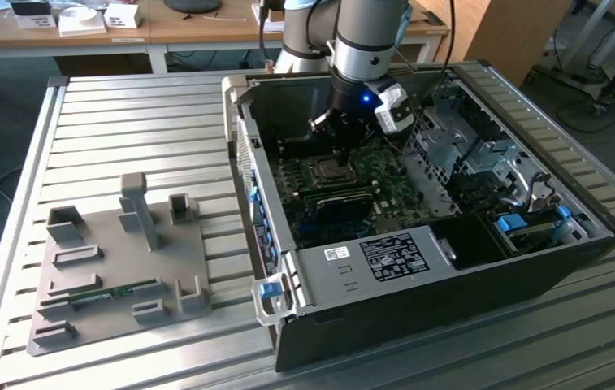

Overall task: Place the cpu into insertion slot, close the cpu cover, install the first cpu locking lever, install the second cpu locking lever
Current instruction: 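Install the second cpu locking lever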

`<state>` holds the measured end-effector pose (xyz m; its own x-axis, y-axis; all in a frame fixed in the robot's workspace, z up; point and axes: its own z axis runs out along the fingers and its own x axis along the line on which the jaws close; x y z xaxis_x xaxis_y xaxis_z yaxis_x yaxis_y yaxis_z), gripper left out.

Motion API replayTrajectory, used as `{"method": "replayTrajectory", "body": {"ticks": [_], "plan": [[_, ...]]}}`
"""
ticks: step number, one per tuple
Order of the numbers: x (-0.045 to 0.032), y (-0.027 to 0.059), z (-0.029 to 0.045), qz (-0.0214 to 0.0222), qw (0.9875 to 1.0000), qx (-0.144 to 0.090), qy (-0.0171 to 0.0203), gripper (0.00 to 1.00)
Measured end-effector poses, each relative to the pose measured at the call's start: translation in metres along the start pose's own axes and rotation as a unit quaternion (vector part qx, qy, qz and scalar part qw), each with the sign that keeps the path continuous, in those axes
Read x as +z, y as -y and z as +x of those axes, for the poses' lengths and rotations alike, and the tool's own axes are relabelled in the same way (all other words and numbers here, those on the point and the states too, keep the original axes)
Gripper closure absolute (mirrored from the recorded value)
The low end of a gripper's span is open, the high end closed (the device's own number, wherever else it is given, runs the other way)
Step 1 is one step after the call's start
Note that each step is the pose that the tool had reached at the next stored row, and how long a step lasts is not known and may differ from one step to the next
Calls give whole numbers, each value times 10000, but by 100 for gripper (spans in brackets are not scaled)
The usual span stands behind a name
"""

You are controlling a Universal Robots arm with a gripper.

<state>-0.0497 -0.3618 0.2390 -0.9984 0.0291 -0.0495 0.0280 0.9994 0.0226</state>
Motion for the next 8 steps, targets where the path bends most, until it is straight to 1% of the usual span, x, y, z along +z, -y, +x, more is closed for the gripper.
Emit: {"method": "replayTrajectory", "body": {"ticks": [3,8], "plan": [[-2,13,-1,1,10000,-1,-1,89],[-2,70,-2,0,10000,0,0,89]]}}
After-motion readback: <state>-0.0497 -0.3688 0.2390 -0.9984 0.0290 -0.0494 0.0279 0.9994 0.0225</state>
